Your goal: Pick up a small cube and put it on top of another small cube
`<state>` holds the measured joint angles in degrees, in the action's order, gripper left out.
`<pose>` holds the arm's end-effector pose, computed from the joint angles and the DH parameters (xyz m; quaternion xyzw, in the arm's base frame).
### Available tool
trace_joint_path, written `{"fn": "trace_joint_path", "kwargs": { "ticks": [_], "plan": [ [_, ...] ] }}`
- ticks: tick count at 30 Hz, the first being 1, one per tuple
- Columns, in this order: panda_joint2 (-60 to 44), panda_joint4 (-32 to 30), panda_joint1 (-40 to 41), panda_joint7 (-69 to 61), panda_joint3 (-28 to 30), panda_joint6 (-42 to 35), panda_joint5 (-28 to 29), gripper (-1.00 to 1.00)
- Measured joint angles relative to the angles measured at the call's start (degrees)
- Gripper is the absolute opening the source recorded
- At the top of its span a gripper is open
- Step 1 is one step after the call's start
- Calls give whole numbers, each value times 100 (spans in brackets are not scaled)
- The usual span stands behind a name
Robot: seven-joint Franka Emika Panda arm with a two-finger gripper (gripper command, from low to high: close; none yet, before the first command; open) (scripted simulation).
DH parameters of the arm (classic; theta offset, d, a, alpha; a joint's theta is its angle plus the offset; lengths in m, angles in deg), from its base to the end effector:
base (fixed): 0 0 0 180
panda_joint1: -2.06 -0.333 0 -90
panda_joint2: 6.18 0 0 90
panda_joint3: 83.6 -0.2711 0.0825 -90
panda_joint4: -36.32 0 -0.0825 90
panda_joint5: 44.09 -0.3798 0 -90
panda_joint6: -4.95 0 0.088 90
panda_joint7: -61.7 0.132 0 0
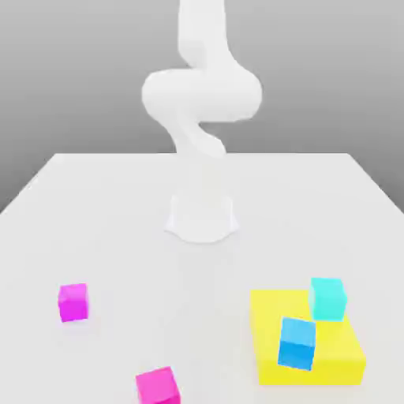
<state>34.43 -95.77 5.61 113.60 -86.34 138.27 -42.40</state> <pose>0.4218 -0.0028 0.6252 -0.8393 0.4093 -0.3346 0.1265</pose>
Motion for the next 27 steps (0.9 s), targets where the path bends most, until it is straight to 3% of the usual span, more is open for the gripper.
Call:
{"fn": "trace_joint_path", "kwargs": {
  "ticks": [9,17,22,27],
  "plan": [
    [-1918,-108,1045,2323,-788,545,779,0],
    [-3586,-205,1499,4300,-974,1029,1387,0],
    [-4558,-284,1596,5288,-918,1387,1417,0],
    [-5431,-386,1616,5960,-890,1804,999,0]
  ]
}}
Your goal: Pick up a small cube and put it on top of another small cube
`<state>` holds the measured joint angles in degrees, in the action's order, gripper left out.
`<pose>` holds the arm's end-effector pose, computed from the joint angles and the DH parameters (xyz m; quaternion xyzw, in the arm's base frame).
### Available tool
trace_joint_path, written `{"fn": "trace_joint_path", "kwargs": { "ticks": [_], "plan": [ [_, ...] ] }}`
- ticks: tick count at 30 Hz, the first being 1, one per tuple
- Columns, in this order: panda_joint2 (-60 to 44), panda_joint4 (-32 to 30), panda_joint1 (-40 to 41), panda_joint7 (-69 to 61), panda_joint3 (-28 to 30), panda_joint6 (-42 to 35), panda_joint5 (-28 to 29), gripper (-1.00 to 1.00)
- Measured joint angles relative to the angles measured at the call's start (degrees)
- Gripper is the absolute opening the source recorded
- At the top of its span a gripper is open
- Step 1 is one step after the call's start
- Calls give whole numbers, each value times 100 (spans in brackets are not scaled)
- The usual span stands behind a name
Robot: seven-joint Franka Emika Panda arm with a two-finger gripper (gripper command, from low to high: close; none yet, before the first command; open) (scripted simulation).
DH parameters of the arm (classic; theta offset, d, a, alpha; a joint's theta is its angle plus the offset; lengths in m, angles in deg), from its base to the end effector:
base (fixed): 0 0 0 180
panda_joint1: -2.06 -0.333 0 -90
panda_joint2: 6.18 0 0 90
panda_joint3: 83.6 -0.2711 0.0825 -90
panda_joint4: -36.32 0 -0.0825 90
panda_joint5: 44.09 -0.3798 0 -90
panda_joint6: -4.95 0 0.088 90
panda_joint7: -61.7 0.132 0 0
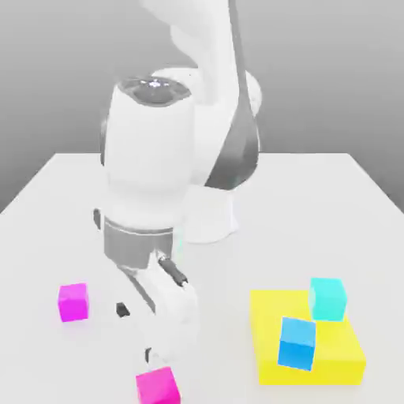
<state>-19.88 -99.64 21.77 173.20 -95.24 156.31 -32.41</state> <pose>0.4961 -0.0622 0.1640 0.5748 -0.8177 0.0327 0.0014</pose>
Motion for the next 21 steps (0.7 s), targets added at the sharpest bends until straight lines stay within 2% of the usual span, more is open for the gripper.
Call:
{"fn": "trace_joint_path", "kwargs": {
  "ticks": [2,6,7,14,18,21],
  "plan": [
    [-336,-23,29,175,-24,197,-217,0],
    [-1164,118,-168,444,232,822,-33,0],
    [-1308,146,-217,484,292,933,16,-100],
    [-1306,146,-207,491,282,940,19,-100],
    [-569,-12,-30,256,39,369,-300,-100],
    [32,-124,-279,780,-202,-66,-597,-100]
  ]
}}
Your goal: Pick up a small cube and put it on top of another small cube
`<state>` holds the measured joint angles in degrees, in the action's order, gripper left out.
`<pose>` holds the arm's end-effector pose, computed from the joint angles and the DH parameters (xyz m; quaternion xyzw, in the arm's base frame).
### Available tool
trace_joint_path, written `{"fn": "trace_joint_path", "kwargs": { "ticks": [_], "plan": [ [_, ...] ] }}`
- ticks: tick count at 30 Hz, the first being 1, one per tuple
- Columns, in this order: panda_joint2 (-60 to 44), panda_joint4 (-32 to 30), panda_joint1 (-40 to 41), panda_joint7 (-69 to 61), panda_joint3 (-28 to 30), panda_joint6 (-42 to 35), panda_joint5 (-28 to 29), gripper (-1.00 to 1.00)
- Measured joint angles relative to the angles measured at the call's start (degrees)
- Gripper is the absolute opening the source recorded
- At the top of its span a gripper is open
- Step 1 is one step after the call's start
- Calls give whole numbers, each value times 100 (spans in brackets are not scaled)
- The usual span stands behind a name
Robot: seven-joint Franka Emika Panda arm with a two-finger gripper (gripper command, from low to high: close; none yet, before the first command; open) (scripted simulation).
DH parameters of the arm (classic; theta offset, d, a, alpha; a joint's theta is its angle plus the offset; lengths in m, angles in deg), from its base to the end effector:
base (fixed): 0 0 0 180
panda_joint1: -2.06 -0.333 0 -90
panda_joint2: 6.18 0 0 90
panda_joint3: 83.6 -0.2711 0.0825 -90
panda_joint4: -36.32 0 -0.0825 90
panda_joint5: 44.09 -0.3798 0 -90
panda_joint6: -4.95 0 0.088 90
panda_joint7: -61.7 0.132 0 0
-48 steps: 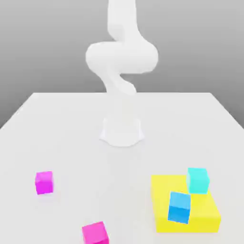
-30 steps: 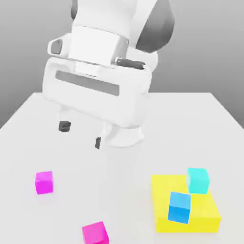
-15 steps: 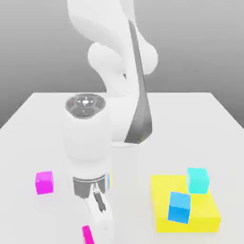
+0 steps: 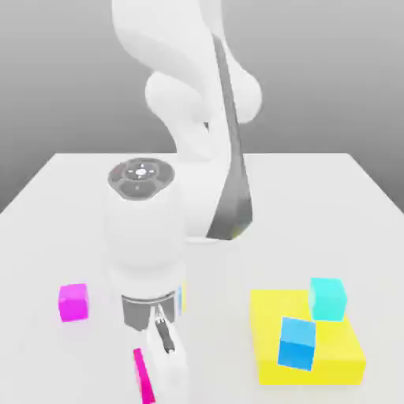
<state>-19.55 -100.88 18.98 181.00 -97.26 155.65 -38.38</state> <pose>0.4905 -0.0203 0.1590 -0.5153 0.8570 -0.0006 0.0061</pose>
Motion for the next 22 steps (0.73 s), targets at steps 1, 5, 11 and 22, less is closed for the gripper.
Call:
{"fn": "trace_joint_path", "kwargs": {
  "ticks": [1,5,11,22],
  "plan": [
    [191,-36,-115,259,-94,-136,-91,-100],
    [892,-194,-698,1388,-507,-645,-399,-100],
    [1263,-377,-2189,2707,-515,-958,-432,-100],
    [564,-510,-1902,2956,-59,-108,-152,100]
  ]
}}
